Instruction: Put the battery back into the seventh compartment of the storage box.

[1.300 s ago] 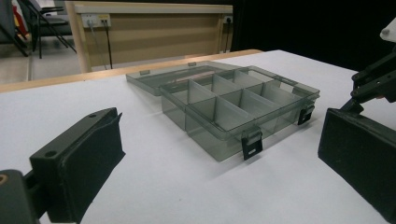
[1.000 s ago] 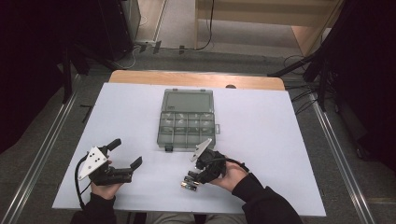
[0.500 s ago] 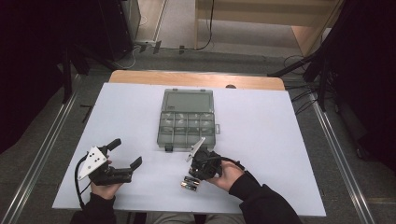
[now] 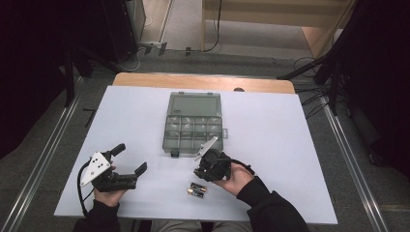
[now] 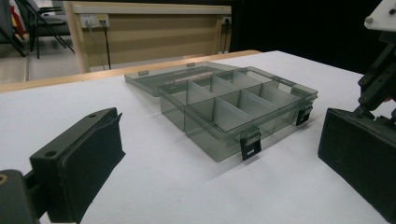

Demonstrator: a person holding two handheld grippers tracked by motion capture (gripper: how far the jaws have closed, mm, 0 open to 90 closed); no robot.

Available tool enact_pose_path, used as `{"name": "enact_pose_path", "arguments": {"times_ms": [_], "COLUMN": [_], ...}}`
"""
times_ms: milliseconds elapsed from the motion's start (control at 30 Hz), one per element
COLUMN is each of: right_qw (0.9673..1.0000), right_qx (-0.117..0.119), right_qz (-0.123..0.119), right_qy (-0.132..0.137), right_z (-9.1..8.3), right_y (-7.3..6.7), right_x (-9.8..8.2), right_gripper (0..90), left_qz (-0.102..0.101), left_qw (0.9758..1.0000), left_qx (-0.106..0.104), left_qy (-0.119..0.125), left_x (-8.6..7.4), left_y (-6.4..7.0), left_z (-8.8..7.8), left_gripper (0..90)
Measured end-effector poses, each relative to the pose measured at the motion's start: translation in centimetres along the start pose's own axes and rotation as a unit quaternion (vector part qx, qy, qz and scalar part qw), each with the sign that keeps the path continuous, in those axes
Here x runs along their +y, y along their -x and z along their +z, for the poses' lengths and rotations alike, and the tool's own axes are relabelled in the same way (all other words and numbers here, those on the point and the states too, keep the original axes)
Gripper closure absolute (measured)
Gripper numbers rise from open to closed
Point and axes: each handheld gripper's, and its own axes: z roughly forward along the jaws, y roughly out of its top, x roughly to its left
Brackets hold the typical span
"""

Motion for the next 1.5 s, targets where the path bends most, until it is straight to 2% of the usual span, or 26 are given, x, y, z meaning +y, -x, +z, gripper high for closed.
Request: {"name": "enact_pose_path", "arguments": {"times_ms": [200,233,467,633,767,800,833,867,900,933,967,1000,1033,1067,1100,1133,1167,1200,1233,1267,1333,1367,1400,1433,1467,1500], "right_qw": [0.9995,0.9989,0.9968,0.9929,0.9879,0.9827,0.9827,0.9788,0.9788,0.9751,0.9731,0.9731,0.9707,0.9656,0.9656,0.9633,0.9592,0.9526,0.9526,0.9499,0.9426,0.9331,0.9331,0.9267,0.9151,0.9120], "right_qx": [-0.003,-0.005,-0.014,-0.023,-0.020,-0.012,-0.012,-0.012,-0.012,-0.011,-0.011,-0.011,-0.008,-0.008,-0.008,-0.008,-0.003,0.004,0.004,0.005,0.000,-0.009,-0.009,-0.011,-0.003,-0.003], "right_qz": [0.019,0.031,0.058,0.092,0.126,0.154,0.154,0.172,0.172,0.185,0.193,0.193,0.201,0.218,0.218,0.225,0.238,0.257,0.257,0.264,0.284,0.313,0.313,0.329,0.355,0.362], "right_qy": [0.026,0.035,0.053,0.071,0.089,0.102,0.102,0.111,0.111,0.122,0.126,0.126,0.132,0.141,0.141,0.147,0.152,0.163,0.163,0.167,0.176,0.178,0.178,0.182,0.191,0.193], "right_z": [-0.5,-0.6,-0.9,-1.0,-1.1,-1.1,-1.1,-1.1,-1.1,-1.2,-1.2,-1.2,-1.2,-1.2,-1.2,-1.2,-1.1,-1.1,-1.1,-1.0,-0.9,-0.8,-0.8,-0.7,-0.5,-0.4], "right_y": [0.6,0.8,1.6,2.5,3.4,4.0,4.0,4.5,4.5,4.9,5.0,5.0,5.2,5.5,5.5,5.7,5.8,6.0,6.0,6.1,6.1,6.1,6.1,6.1,6.2,6.2], "right_x": [0.3,0.4,0.7,0.8,0.8,0.7,0.7,0.7,0.7,0.7,0.7,0.7,0.7,0.6,0.6,0.6,0.6,0.6,0.6,0.6,0.7,0.9,0.9,0.9,0.9,1.0], "right_gripper": [77.8,77.8,77.7,77.8,77.8,77.8,77.8,77.8,77.8,77.8,77.8,77.8,77.8,77.8,77.8,77.8,77.8,77.8,77.8,77.8,77.8,77.8,77.8,77.8,77.8,77.8], "left_qz": [0.000,0.001,0.001,0.001,0.001,0.001,0.001,0.001,0.001,0.002,0.003,0.003,0.002,0.002,0.002,0.002,0.002,0.002,0.002,0.002,0.002,0.003,0.003,0.003,0.003,0.003], "left_qw": [1.0000,1.0000,1.0000,1.0000,1.0000,1.0000,1.0000,1.0000,1.0000,1.0000,1.0000,1.0000,1.0000,1.0000,1.0000,1.0000,1.0000,1.0000,1.0000,1.0000,1.0000,1.0000,1.0000,1.0000,1.0000,1.0000], "left_qx": [-0.001,-0.001,-0.001,-0.001,-0.002,-0.002,-0.002,-0.002,-0.002,-0.002,-0.002,-0.002,-0.002,-0.002,-0.002,-0.002,-0.002,-0.002,-0.002,-0.002,-0.001,-0.002,-0.002,-0.002,-0.002,-0.002], "left_qy": [-0.001,-0.001,-0.002,-0.001,-0.001,-0.002,-0.002,-0.002,-0.002,-0.003,-0.004,-0.004,-0.003,-0.003,-0.003,-0.003,-0.003,-0.003,-0.003,-0.003,-0.006,-0.006,-0.006,-0.006,-0.006,-0.006], "left_x": [0.0,0.0,0.0,0.0,0.0,0.0,0.0,0.0,0.0,0.0,0.0,0.0,0.0,0.0,0.0,0.0,0.0,0.0,0.0,0.0,0.0,0.0,0.0,0.0,0.0,0.0], "left_y": [0.0,0.0,0.0,0.0,0.0,0.0,0.0,0.0,0.0,0.0,0.0,0.0,0.0,0.1,0.1,0.0,0.0,0.0,0.1,0.0,0.1,0.1,0.1,0.1,0.1,0.1], "left_z": [0.0,0.0,0.0,0.0,0.0,0.0,0.0,0.0,0.0,0.0,0.1,0.1,0.1,0.1,0.1,0.1,0.1,0.1,0.1,0.1,0.1,0.1,0.1,0.1,0.1,0.1], "left_gripper": [0.0,0.0,0.0,0.0,0.0,0.0,0.0,0.0,0.0,0.0,0.0,0.0,0.0,0.0,0.0,0.0,0.0,0.0,0.0,0.0,0.0,0.0,0.0,0.0,0.0,0.0]}}
